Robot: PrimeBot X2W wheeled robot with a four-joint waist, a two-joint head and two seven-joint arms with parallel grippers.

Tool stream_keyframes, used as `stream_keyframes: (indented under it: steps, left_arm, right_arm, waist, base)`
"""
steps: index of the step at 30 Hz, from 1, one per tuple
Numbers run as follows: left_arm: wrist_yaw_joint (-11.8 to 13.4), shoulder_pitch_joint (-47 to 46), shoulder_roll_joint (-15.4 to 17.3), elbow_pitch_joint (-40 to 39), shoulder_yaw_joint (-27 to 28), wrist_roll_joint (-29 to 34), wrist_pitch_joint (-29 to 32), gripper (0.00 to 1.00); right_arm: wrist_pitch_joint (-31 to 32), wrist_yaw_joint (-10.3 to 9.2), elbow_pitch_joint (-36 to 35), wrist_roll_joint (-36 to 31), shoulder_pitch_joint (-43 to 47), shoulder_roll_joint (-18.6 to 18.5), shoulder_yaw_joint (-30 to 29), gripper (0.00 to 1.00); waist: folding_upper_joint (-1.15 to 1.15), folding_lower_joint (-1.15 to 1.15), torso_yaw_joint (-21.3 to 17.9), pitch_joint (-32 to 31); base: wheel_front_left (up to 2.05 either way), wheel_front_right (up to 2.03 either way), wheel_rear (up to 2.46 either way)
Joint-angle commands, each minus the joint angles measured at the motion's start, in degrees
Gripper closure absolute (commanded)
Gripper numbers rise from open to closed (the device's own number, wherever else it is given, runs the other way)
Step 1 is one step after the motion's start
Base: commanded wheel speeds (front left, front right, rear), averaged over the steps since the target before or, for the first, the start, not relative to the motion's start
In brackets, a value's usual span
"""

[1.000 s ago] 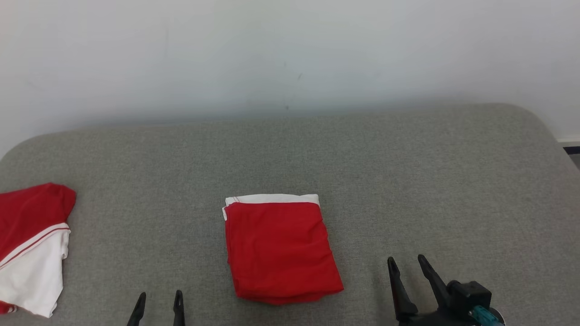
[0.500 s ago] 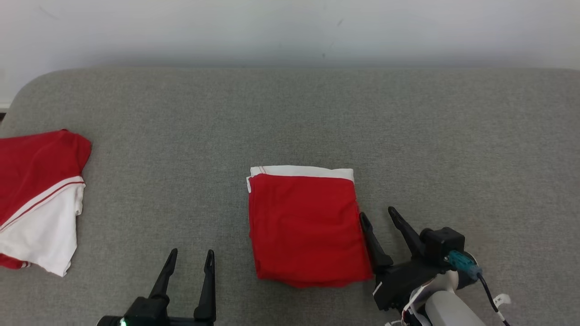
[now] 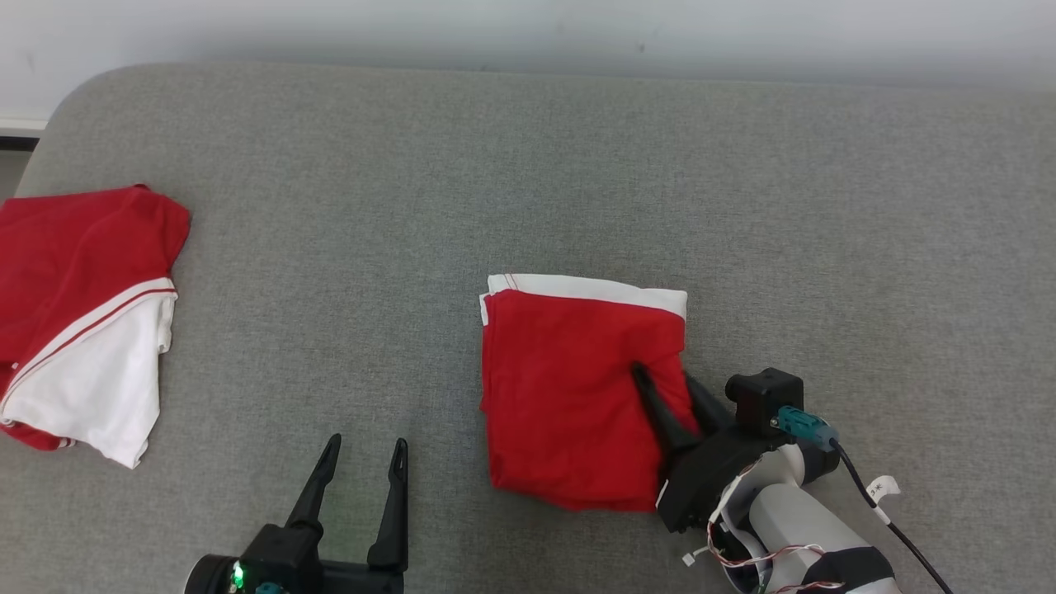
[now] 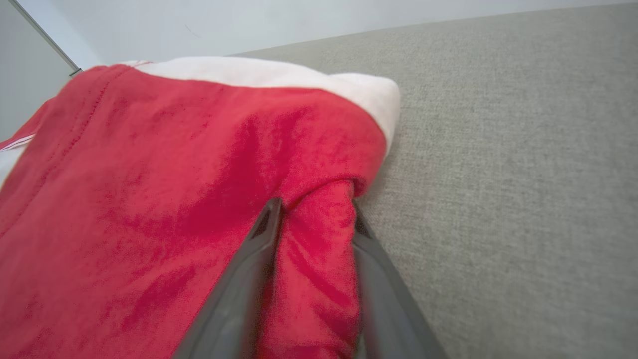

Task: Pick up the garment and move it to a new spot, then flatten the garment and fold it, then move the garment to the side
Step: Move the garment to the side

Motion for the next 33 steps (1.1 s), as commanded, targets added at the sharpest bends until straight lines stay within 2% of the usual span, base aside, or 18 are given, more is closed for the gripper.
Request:
stream_keyframes:
  steps: [1, 7, 8, 9, 10, 21, 25, 28, 33]
  left_arm:
    - [-0.26, 0.08, -0.01, 0.3, 0.3, 0.29, -0.19, 0.0]
    - [-1.36, 0.88, 0.0, 0.6, 1.56, 1.47, -0.19, 0.0]
    - [-1.36, 0.88, 0.0, 0.6, 1.56, 1.47, -0.19, 0.0]
    - [-1.59, 0.76, 0.0, 0.46, 1.82, 1.89, -0.19, 0.0]
    - [-1.59, 0.76, 0.0, 0.46, 1.82, 1.89, -0.19, 0.0]
    - [-3.14, -0.6, 0.03, 0.82, 1.12, 3.29, -0.19, 0.0]
    - [-3.48, -1.35, 0.03, 1.08, -0.25, 4.05, -0.19, 0.0]
    - [-3.77, -2.07, 0.04, 1.25, -1.52, 4.37, -0.19, 0.0]
    - [-3.86, -4.06, 0.09, 2.02, -3.15, 5.12, -0.19, 0.0]
  right_arm:
    - [-0.2, -0.11, 1.76, 0.63, 0.71, -0.01, 0.36, 1.0]
    - [-0.57, -0.14, 3.99, 1.05, 1.09, 0.02, -1.05, 1.0]
    - [-0.57, -0.14, 3.99, 1.05, 1.09, 0.02, -1.05, 1.0]
    - [-0.61, -0.15, 3.76, 0.73, 1.84, 0.16, -1.77, 1.0]
    - [-0.61, -0.15, 3.76, 0.73, 1.84, 0.16, -1.77, 1.0]
    - [-0.67, -0.12, 1.34, -1.19, 4.97, 1.34, -4.84, 1.0]
    - [-0.67, -0.12, 0.6, -1.83, 5.45, 1.8, -5.08, 1.0]
    - [-0.67, -0.12, -0.07, -1.83, 5.6, 2.14, -5.32, 1.0]
    - [-0.68, -0.12, -1.4, -3.01, 5.03, 2.3, -6.21, 1.0]
  waist:
    - [-0.01, -0.01, -1.11, -0.96]
    - [-0.01, -0.01, -7.5, -3.35]
    - [-0.01, -0.01, -7.5, -3.35]
    - [-0.01, -0.01, -10.6, -3.97]
    - [-0.01, -0.01, -10.6, -3.97]
    - [-0.01, -0.01, -29.72, -5.52]
    - [-0.01, -0.01, -35.18, -4.92]
    - [-0.01, -0.01, -37.57, -3.95]
    - [-0.01, -0.01, -37.98, -1.76]
  base:
    - [0.0, 0.0, 0.0]
    - [0.0, 0.0, 0.0]
    - [0.0, 0.0, 0.0]
    - [0.0, 0.0, 0.0]
    - [0.0, 0.0, 0.0]
    - [0.0, 0.0, 0.0]
    - [0.0, 0.0, 0.0]
    - [0.0, 0.0, 0.0]
    - [0.0, 0.0, 0.0]
